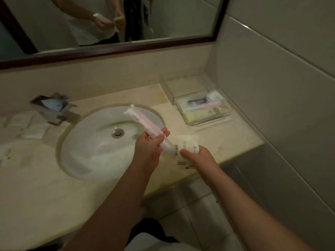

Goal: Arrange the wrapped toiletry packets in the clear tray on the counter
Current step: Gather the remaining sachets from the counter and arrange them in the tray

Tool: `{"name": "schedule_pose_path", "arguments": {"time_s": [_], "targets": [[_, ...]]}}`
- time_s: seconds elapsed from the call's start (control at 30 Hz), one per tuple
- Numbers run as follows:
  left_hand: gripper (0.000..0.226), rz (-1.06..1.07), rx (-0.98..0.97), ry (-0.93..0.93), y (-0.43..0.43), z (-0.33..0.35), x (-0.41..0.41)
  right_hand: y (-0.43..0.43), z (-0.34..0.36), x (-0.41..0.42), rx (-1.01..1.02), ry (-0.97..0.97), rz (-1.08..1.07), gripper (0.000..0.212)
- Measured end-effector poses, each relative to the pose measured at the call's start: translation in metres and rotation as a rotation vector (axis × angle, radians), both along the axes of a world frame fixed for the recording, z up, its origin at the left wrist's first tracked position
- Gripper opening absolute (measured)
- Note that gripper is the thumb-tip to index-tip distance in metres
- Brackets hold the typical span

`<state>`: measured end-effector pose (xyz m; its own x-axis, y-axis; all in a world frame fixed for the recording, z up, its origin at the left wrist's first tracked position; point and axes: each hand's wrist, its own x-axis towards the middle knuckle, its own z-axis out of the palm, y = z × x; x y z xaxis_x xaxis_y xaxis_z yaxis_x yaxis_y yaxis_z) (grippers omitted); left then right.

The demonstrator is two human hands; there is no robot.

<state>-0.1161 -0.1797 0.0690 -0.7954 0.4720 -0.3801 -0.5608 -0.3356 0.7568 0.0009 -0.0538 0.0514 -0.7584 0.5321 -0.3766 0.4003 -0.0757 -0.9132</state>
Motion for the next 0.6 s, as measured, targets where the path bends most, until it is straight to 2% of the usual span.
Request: {"name": "schedule_pose_path", "arguments": {"time_s": [0.1, 0.2, 0.37, 0.43, 0.6], "targets": [[0.056, 0.000, 0.090, -0.076, 0.037, -0.003, 0.005, 0.033, -0.005, -0.003, -0.013, 0.026, -0.024, 0.034], [0.056, -0.022, 0.153, -0.099, 0.072, -0.016, -0.001, 0.065, -0.014, -0.015, -0.043, 0.040, -0.054, 0.025], [0.023, 0.000, 0.126, -0.138, 0.127, -0.026, -0.036, 0.130, -0.014, -0.030, -0.006, 0.023, -0.108, 0.016], [0.018, 0.023, 0.087, -0.116, 0.142, -0.033, -0.055, 0.164, -0.012, -0.035, 0.016, 0.008, -0.134, 0.016], [0.011, 0.008, -0.163, -0.015, 0.167, -0.046, -0.082, 0.226, -0.013, -0.061, 0.101, -0.047, -0.248, 0.016]]}}
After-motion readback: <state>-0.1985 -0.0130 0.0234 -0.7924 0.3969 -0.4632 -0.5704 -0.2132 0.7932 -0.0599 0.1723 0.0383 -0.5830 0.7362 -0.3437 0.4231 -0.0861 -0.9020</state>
